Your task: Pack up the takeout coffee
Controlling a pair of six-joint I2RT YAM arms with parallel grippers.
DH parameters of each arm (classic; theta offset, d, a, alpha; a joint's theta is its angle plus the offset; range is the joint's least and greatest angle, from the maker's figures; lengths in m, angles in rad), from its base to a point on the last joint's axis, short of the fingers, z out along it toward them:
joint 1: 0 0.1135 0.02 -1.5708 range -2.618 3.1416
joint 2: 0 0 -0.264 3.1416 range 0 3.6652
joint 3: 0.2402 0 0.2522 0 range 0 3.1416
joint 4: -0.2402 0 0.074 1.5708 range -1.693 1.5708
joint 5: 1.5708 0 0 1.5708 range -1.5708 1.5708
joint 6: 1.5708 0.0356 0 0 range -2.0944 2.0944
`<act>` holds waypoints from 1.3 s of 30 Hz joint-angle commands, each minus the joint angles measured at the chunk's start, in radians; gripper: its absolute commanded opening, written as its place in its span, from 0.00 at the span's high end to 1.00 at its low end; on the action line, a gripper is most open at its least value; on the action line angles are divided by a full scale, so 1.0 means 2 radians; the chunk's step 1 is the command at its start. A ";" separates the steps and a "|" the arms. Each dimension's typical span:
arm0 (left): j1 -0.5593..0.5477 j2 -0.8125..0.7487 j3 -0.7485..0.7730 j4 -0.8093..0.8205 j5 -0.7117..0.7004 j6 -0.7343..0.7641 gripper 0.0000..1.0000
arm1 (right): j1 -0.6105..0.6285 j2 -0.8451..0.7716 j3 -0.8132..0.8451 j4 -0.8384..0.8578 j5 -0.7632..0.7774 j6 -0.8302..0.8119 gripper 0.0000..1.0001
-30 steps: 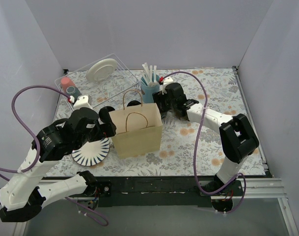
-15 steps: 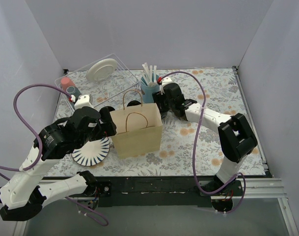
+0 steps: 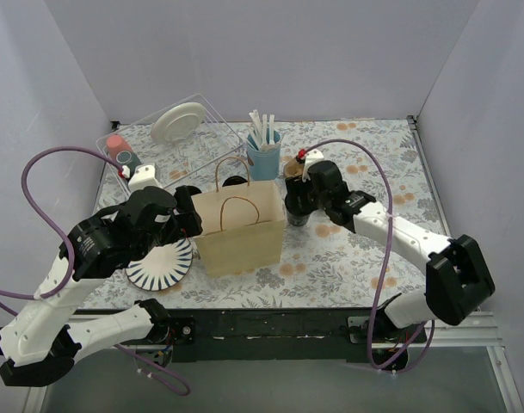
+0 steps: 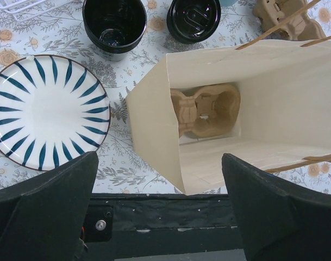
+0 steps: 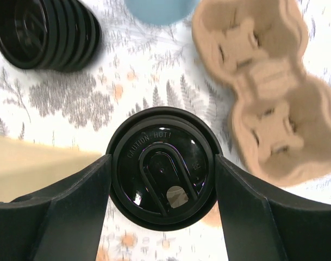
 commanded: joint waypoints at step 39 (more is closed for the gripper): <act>0.001 -0.012 -0.019 0.074 -0.014 0.060 0.02 | 0.018 -0.154 -0.033 -0.237 0.009 -0.003 0.15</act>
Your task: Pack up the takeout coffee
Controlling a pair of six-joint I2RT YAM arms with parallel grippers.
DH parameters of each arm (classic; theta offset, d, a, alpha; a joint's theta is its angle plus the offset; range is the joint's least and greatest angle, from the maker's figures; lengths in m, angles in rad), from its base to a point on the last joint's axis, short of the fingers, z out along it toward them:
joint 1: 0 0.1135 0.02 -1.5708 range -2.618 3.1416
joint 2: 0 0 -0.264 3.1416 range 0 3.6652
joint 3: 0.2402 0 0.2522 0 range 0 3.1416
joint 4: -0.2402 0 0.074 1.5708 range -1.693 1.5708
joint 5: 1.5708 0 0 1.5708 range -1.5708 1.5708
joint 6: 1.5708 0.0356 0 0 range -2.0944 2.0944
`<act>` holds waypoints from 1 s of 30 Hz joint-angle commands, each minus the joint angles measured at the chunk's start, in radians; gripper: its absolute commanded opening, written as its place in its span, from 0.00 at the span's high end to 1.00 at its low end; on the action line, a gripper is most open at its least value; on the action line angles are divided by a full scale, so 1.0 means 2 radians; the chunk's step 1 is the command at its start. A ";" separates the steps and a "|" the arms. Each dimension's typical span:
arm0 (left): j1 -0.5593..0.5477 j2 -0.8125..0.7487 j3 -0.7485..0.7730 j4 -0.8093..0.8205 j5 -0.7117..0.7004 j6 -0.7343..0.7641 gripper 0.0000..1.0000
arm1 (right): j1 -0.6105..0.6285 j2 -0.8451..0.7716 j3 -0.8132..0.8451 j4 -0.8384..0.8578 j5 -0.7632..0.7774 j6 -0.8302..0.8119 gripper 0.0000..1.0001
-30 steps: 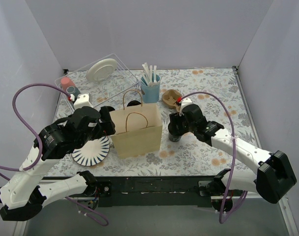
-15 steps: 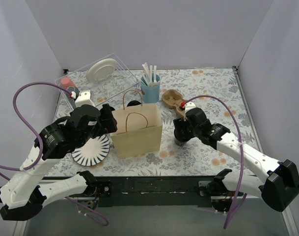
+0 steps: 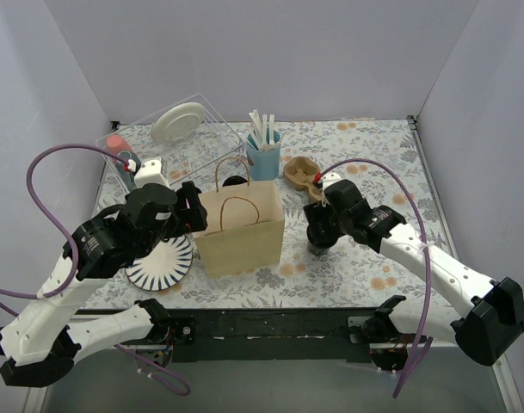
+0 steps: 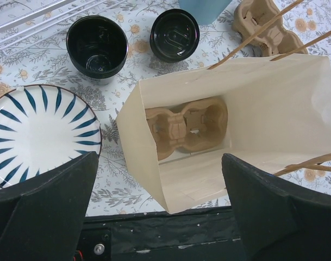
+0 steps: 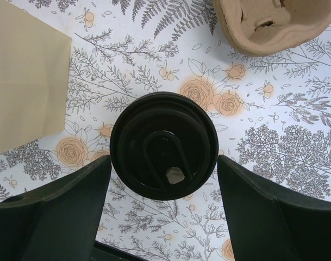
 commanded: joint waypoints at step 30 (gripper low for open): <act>0.001 0.005 -0.005 -0.028 -0.011 -0.058 0.25 | 0.002 0.059 0.044 -0.045 0.012 -0.016 0.35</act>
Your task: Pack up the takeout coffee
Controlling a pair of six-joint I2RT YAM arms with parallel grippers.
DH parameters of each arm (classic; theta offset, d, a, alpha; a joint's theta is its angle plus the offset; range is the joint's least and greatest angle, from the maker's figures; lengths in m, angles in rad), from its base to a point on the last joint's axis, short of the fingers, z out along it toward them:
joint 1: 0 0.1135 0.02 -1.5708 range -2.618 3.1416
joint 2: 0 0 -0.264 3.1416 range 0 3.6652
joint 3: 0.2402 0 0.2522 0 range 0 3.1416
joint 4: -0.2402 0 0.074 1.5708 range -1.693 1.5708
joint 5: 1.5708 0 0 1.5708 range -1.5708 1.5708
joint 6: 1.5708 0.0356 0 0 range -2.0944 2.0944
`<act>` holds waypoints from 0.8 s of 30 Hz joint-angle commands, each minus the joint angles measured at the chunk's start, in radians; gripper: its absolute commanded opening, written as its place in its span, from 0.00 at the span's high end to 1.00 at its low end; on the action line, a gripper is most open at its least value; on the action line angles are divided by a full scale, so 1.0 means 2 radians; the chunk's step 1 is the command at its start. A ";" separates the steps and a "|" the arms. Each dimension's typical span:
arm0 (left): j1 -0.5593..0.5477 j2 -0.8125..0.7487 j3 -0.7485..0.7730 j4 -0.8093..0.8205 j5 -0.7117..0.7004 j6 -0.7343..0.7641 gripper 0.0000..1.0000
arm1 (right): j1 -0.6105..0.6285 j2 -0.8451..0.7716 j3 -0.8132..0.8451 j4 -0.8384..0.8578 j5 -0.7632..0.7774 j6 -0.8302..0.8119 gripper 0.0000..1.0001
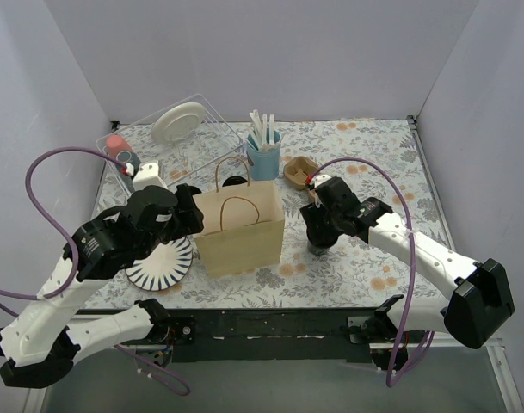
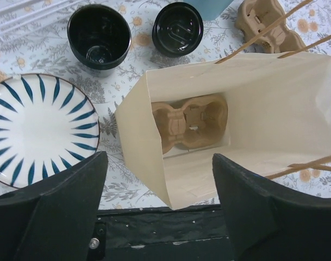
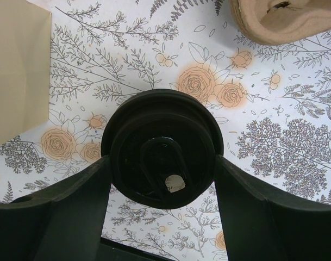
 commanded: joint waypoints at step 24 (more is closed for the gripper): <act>0.002 0.032 -0.017 0.044 0.041 -0.002 1.00 | -0.003 -0.063 0.341 -0.057 -0.030 -0.072 0.44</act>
